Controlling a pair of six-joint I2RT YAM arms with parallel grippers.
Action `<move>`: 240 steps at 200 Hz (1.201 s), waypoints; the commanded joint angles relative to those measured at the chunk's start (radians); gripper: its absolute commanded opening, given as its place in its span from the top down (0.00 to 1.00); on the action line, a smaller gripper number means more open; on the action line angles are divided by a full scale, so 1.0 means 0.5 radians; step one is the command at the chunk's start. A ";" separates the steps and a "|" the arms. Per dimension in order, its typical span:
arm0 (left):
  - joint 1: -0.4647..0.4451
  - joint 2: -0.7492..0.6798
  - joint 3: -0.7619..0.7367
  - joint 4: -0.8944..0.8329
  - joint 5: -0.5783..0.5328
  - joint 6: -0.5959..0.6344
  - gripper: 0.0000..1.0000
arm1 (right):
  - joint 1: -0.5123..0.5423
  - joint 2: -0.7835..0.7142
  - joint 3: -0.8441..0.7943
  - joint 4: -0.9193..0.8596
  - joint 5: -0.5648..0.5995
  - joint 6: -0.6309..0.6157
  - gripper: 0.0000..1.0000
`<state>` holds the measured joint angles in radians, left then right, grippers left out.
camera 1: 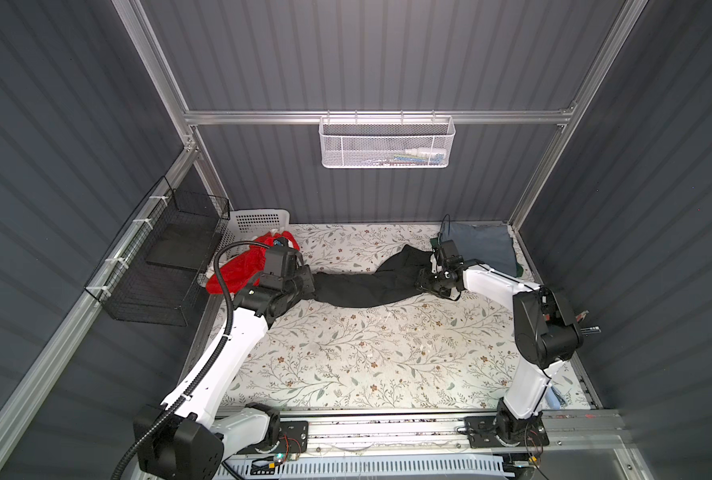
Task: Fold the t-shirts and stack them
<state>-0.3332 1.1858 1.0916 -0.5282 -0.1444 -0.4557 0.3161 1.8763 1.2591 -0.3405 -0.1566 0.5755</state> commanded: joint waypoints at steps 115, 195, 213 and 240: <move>0.001 0.013 -0.024 0.002 -0.039 0.034 1.00 | -0.095 0.267 0.243 0.105 -0.023 -0.073 0.66; 0.002 -0.007 -0.036 -0.003 -0.057 0.030 1.00 | -0.123 -0.018 -0.061 0.042 0.178 0.021 0.54; 0.001 -0.011 -0.036 -0.005 -0.058 0.034 1.00 | -0.134 -0.021 -0.100 0.058 0.167 0.037 0.55; 0.001 0.002 -0.034 -0.003 -0.062 0.043 1.00 | -0.151 0.042 -0.085 0.117 0.054 0.055 0.55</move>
<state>-0.3332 1.1881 1.0843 -0.5285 -0.1612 -0.4545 0.2497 1.8729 1.2217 -0.2981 -0.1055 0.5816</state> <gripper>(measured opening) 0.060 0.449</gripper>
